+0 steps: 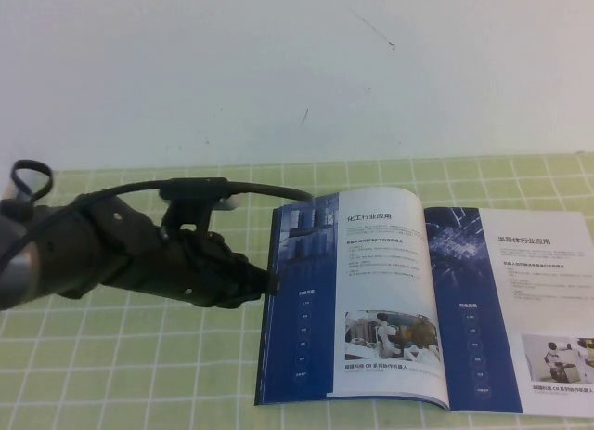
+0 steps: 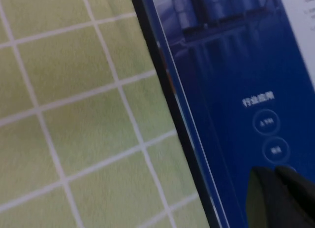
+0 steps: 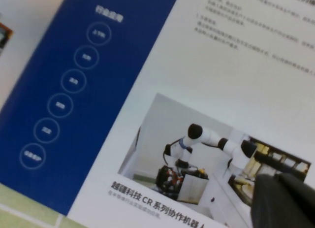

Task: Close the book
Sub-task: 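Close the open booklet and leave it lying on the table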

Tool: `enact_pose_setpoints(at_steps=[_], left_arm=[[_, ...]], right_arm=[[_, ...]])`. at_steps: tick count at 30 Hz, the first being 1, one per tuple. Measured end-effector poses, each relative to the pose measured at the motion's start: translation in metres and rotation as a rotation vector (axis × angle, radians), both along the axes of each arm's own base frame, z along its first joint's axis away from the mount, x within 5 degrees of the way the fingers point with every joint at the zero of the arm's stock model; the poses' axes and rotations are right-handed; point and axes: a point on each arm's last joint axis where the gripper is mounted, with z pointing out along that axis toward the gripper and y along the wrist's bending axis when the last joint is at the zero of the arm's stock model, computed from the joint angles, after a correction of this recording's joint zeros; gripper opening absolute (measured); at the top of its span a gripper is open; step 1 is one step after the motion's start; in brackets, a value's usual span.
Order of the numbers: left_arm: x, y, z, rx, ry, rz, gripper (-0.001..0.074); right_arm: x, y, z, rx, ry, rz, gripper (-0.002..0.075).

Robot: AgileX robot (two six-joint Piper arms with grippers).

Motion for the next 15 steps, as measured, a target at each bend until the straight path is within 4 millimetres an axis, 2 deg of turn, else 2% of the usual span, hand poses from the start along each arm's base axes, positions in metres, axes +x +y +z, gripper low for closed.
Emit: enact_pose_setpoints(at_steps=[8,12,15], left_arm=[[0.025,-0.015,-0.026,0.024,0.027,-0.002,-0.0004],[0.031,-0.015,-0.036,0.037,0.028,0.015,-0.0004],[0.033,-0.015,-0.042,0.048,0.028,0.027,-0.0004]], right_arm=[[0.010,-0.002,-0.042,-0.017,0.128,-0.001,-0.0003],[0.011,-0.002,-0.056,-0.017,0.178,0.003,-0.0003],[0.013,-0.002,-0.057,-0.020,0.182,0.011,-0.0003]])
